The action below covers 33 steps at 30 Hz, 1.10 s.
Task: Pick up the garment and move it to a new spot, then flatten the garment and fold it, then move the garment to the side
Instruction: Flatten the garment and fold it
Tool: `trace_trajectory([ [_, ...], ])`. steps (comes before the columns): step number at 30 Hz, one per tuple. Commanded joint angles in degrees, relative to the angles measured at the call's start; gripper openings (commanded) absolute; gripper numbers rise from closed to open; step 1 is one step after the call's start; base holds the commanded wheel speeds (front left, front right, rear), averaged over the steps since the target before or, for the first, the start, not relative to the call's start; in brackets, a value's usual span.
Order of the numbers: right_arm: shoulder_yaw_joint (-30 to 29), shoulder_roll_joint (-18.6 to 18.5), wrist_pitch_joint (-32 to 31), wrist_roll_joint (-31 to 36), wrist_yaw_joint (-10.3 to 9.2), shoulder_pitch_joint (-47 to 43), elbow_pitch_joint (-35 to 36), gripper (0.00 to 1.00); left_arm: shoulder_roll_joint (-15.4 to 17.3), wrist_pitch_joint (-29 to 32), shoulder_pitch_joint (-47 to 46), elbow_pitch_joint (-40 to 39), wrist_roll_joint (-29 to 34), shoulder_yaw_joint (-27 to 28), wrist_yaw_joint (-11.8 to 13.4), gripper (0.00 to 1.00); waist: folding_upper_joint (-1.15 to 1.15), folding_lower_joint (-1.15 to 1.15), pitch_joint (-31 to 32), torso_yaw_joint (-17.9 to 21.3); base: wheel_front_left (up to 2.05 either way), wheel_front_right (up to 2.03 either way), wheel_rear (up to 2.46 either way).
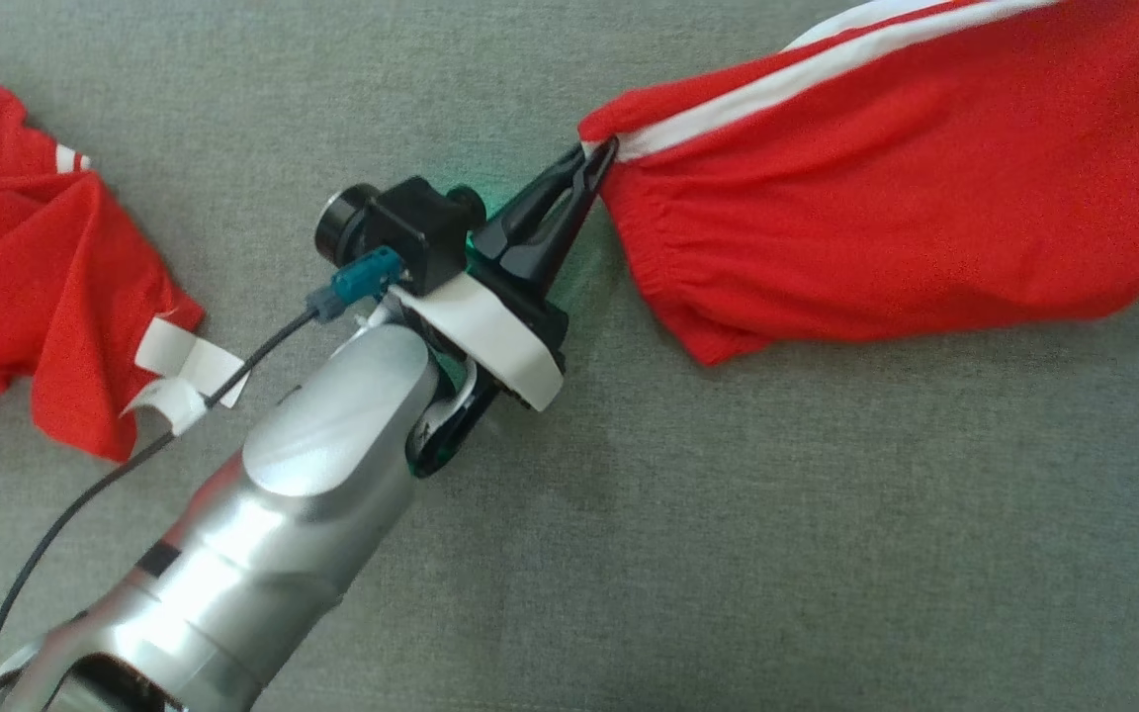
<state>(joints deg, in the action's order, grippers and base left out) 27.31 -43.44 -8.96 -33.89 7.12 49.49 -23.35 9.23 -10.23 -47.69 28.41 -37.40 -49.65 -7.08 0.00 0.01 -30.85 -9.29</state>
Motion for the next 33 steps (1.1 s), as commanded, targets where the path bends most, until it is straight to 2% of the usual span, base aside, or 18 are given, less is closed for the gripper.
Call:
trace_trajectory([
  [1, 1.5, -0.1, 1.3, -1.3, 0.36, 0.7, -0.6, 0.00, 0.7, -0.8, -2.1, 0.0, -0.1, 1.8, -0.1, 0.00, 0.00, -0.01, -0.4, -0.4, 0.00, 0.00, 0.00],
  [2, 2.3, 0.5, 2.0, -2.0, 0.36, 1.3, -1.7, 0.00, 0.5, -1.1, -2.3, 0.8, -0.1, 1.6, -0.1, 0.18, 0.00, -0.01, -0.4, -0.4, 0.00, 0.00, 0.00],
  [3, 3.1, 1.2, 2.8, -3.0, 0.36, 1.8, -2.6, 0.00, 0.3, -1.5, -2.4, 1.6, -0.1, 1.5, -0.1, 0.31, 0.00, -0.01, -0.3, -0.4, 0.00, 0.00, 0.00],
  [4, 3.7, 1.8, 3.5, -4.2, 0.36, 2.2, -3.5, 0.31, 0.1, -1.8, -2.4, 2.3, -0.1, 1.3, -0.2, 0.45, 0.00, -0.01, -0.2, -0.3, 0.00, 0.00, 0.00],
  [5, 4.2, 2.3, 4.3, -5.1, 0.36, 2.4, -4.4, 0.85, -0.2, -2.2, -2.3, 3.1, -0.2, 1.4, -0.2, 0.85, 0.00, -0.01, 0.0, -0.3, 0.00, 0.00, 0.00],
  [6, 4.6, 2.6, 5.5, -5.8, 0.36, 2.6, -5.2, 1.00, -0.4, -2.5, -2.2, 3.8, -0.4, 1.4, -0.2, 1.00, 0.00, -0.01, 0.3, -0.2, 0.00, 0.00, 0.00],
  [10, 6.7, 3.5, 9.7, -8.2, 0.36, 1.3, -6.9, 1.00, -1.2, -4.0, -0.6, 5.4, -0.3, 2.3, 0.4, 1.00, 0.00, -0.01, 2.3, 0.2, 0.00, 0.00, 0.00],
  [13, 7.8, 3.5, 12.0, -10.0, 0.36, -1.3, -7.4, 1.00, -1.6, -4.6, 2.2, 4.5, 1.0, 4.2, 3.2, 1.00, 0.00, -0.01, 4.3, 0.6, 0.00, 0.00, 0.00],
  [14, 7.8, 3.5, 12.0, -10.0, 0.36, -1.3, -7.4, 1.00, -1.6, -4.6, 2.2, 4.5, 1.0, 4.2, 3.2, 1.00, 0.00, -0.01, 4.3, 0.6, 0.00, 0.00, 0.00],
  [19, 6.8, 4.8, 14.1, -11.8, 0.36, -5.9, -11.6, 1.00, -1.7, -4.7, 10.9, -5.7, 6.9, 12.7, 9.4, 1.00, 0.00, -0.01, 7.3, 0.7, 0.00, 0.00, 0.00],
  [22, 6.0, 6.2, 14.3, -11.6, 0.36, -7.4, -16.2, 1.00, -2.5, -4.7, 17.7, -12.5, 11.3, 18.3, 11.7, 1.00, 0.00, -0.01, 8.8, -0.4, 0.00, 0.00, 0.00],
  [25, 5.2, 7.5, 13.7, -11.0, 0.36, -8.1, -21.9, 1.00, -3.7, -4.8, 23.7, -18.0, 15.9, 21.8, 12.8, 1.00, 0.00, -0.01, 9.9, -2.2, 0.00, 0.00, 0.00],
  [31, 4.4, 9.8, 9.3, -12.1, 0.36, -9.2, -31.9, 1.00, -5.4, -4.8, 32.2, -24.1, 22.1, 23.7, 12.1, 1.00, 0.00, -0.01, 11.1, -6.1, 0.00, 0.00, 0.00],
  [32, 4.7, 10.2, 8.2, -13.0, 0.36, -9.6, -32.2, 0.40, -5.5, -4.8, 33.2, -24.7, 22.8, 23.9, 12.0, 1.00, 0.00, -0.01, 11.2, -6.6, 0.00, 0.00, 0.00],
  [33, 5.0, 10.5, 7.1, -14.0, 0.36, -10.1, -32.0, 0.00, -5.6, -4.8, 34.0, -25.2, 23.4, 24.2, 11.9, 1.00, 0.00, -0.01, 11.4, -7.0, 0.00, 0.00, 0.00],
])
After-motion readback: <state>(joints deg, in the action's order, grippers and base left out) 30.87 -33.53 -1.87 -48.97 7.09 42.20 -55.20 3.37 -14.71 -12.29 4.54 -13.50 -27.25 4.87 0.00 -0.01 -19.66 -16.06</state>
